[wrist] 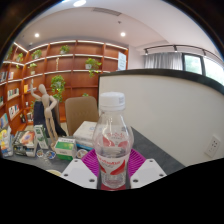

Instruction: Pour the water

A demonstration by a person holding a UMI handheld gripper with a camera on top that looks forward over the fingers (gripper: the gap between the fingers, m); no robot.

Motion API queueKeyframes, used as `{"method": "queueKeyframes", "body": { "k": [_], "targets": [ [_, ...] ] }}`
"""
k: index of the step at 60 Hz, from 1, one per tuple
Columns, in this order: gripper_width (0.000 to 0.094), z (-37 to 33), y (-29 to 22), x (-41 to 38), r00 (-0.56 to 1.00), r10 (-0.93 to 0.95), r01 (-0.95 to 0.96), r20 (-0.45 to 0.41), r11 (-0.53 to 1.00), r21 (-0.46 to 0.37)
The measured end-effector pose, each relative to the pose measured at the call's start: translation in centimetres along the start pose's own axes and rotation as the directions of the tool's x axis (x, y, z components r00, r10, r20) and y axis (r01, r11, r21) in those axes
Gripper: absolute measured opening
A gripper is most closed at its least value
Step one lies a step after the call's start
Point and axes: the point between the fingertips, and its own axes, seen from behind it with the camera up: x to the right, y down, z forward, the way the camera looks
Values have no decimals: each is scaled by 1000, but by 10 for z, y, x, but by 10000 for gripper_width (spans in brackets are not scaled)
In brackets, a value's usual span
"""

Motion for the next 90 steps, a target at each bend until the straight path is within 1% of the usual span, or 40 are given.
{"method": "queueKeyframes", "body": {
  "k": [3,8,12,15,18,20,21,22,25,30,35,36,42,44,54,68,71,78,85,90],
  "targets": [
    [357,15,25,-2,1000,4,-4,-15,1000,-15],
    [355,19,49,10,1000,3,-3,-6,999,-38],
    [356,27,66,7,1000,5,-5,2,999,-39],
    [357,30,74,7,1000,13,-12,15,999,-33],
    [363,32,86,7,1000,20,-19,23,999,-46],
    [365,31,81,7,999,25,-24,29,1000,-15],
    [366,31,82,7,999,28,-28,34,1000,-15],
    [388,31,84,7,999,32,-31,37,999,-20],
    [414,31,83,8,998,45,-44,43,999,-10],
    [484,32,83,7,998,37,-37,57,999,-6],
    [553,30,87,3,997,34,-31,68,999,-35],
    [588,29,88,1,997,24,-20,78,999,-44],
    [867,17,95,-10,989,-29,43,146,995,-90],
    [901,10,96,-13,986,-34,52,166,994,-101],
    [892,-40,100,-8,982,-10,43,189,984,-173],
    [890,-115,75,-11,972,-16,78,233,962,-263],
    [892,-126,64,-14,969,-32,97,247,961,-259],
    [883,-143,30,-21,964,-47,100,262,976,-194],
    [883,-157,17,-32,956,-9,70,295,978,-197],
    [884,-165,18,-32,952,-42,107,302,973,-203]
  ]
}}
